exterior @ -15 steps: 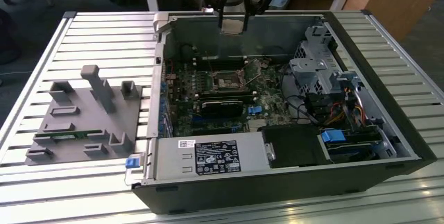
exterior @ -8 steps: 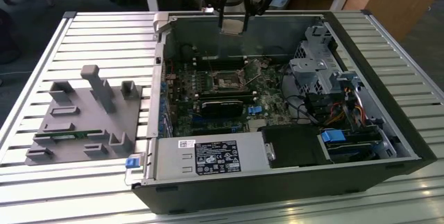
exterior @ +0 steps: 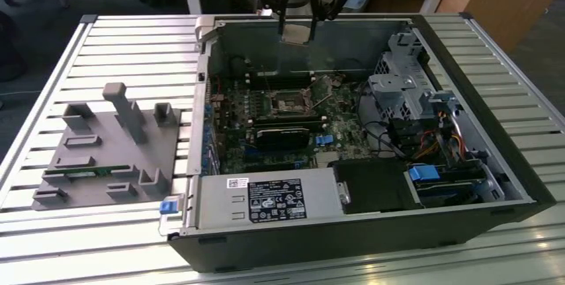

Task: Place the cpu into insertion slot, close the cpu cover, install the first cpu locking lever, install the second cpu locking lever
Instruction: 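Place the cpu into insertion slot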

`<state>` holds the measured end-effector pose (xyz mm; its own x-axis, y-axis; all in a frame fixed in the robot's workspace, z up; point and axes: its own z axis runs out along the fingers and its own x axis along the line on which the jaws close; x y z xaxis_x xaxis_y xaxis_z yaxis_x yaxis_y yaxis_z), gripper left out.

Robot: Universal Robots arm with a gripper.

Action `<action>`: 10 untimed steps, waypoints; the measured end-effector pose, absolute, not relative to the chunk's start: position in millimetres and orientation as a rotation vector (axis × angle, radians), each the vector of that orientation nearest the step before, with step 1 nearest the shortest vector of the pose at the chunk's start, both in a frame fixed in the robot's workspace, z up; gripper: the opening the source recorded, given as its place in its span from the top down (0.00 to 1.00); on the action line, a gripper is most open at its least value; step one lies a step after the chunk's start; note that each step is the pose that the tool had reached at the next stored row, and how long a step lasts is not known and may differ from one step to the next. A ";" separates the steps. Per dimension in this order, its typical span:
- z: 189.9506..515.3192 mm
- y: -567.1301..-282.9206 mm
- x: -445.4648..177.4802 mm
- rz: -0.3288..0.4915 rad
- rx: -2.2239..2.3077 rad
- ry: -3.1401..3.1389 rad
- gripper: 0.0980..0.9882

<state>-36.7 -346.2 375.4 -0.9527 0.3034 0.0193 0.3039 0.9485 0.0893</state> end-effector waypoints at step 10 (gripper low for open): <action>375.3 -346.2 -36.8 -0.144 -0.558 -3.085 0.52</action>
<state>-36.8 -346.2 375.3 -0.9369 0.3492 0.0193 0.3494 0.9327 0.0894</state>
